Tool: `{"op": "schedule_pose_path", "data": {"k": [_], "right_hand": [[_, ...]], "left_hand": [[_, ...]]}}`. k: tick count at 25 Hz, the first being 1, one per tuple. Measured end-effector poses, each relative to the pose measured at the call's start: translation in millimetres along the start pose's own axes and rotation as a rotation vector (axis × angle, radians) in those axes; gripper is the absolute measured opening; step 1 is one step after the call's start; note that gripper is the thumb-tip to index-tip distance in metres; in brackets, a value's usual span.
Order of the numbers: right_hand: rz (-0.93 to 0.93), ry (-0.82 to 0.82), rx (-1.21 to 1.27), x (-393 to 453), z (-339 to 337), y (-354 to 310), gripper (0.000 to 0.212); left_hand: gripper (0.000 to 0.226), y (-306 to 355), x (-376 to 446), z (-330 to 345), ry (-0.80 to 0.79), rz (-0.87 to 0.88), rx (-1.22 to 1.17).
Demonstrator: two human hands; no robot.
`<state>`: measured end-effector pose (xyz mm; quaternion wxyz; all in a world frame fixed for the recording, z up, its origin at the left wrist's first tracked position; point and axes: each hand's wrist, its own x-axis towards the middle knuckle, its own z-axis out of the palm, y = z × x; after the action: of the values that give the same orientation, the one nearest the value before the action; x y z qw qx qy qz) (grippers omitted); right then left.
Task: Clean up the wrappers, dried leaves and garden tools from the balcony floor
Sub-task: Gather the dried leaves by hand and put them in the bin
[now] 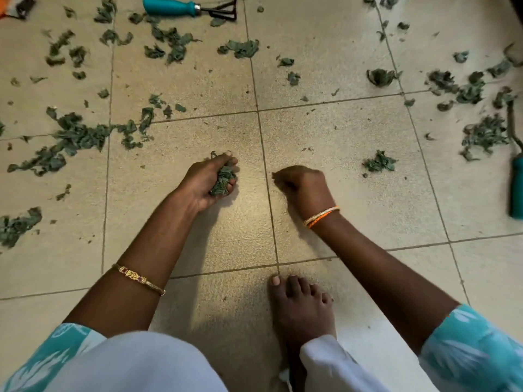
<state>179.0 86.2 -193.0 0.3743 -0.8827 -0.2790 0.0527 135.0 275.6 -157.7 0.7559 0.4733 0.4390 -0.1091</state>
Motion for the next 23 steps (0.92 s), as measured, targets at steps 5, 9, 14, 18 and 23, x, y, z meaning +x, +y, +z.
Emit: {"op": "schedule_pose_path", "data": {"k": [5, 9, 14, 18, 23], "right_hand": [[0.477, -0.006, 0.582, -15.3, -71.3, 0.6, 0.017], [0.595, 0.123, 0.484, -32.7, -81.0, 6.2, 0.037], [0.617, 0.234, 0.321, -41.3, -96.1, 37.2, 0.035], [0.585, 0.106, -0.052, -35.9, -120.4, 74.4, 0.073], [0.331, -0.148, -0.331, -27.7, -95.1, 95.0, 0.068]], "left_hand": [[0.032, -14.0, -5.3, 57.7, -0.199, -0.027, 0.304], [0.034, -25.2, -13.0, 102.7, -0.510, -0.076, 0.470], [0.010, -35.7, -6.5, 132.5, -0.501, -0.135, 0.399], [0.015, -36.1, 1.2, 142.1, -0.400, -0.134, 0.262], [0.007, -40.7, 2.6, 151.7, -0.346, -0.050, 0.246]]}}
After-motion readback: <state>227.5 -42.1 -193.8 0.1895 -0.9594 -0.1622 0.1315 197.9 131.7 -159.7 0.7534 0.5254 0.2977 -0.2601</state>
